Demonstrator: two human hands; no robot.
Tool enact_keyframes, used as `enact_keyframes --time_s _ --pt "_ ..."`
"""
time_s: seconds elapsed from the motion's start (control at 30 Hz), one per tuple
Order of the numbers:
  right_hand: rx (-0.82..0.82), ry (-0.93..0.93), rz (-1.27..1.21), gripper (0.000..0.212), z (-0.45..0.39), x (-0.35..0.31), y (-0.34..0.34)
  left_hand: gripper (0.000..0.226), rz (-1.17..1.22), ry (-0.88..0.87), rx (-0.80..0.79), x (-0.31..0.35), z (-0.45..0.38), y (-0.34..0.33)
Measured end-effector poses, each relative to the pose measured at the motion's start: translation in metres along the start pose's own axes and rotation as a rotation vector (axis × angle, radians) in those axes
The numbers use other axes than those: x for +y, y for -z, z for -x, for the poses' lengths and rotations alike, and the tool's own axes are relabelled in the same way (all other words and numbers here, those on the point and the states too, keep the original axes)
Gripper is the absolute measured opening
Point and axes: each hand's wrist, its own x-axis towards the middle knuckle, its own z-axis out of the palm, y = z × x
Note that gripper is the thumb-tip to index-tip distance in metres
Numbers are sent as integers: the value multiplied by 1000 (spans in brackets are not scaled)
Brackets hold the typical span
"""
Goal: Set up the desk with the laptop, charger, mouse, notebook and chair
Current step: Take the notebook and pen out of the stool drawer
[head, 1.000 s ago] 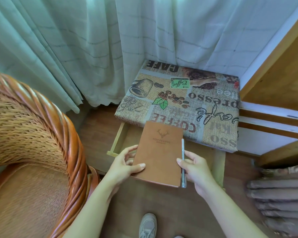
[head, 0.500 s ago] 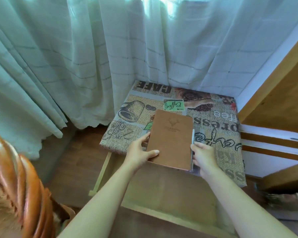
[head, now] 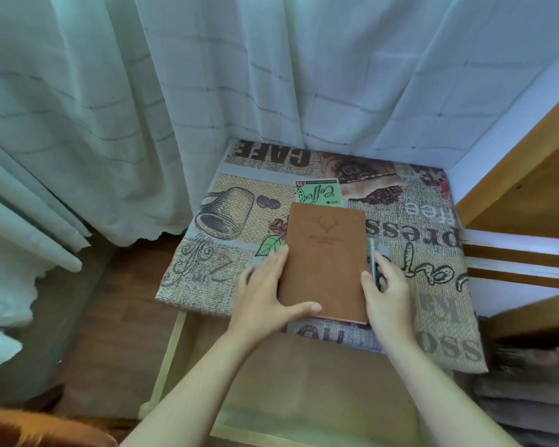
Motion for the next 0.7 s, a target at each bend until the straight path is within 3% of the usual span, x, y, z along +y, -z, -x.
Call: enact_keyframes --time_s 0.13,0.27,0.47,0.7 --pt "-138 207 456 60 9 15 -4 123 -226 -116 -60 -7 1 -5" --pt "-178 298 703 68 10 20 -6 118 -329 -143 -9 -10 -1 -10" --pt "-189 338 848 73 7 19 -7 114 -356 -123 -7 -9 2 -14" --pt "-173 554 982 61 35 15 -11 75 -410 -136 197 -12 50 -36"
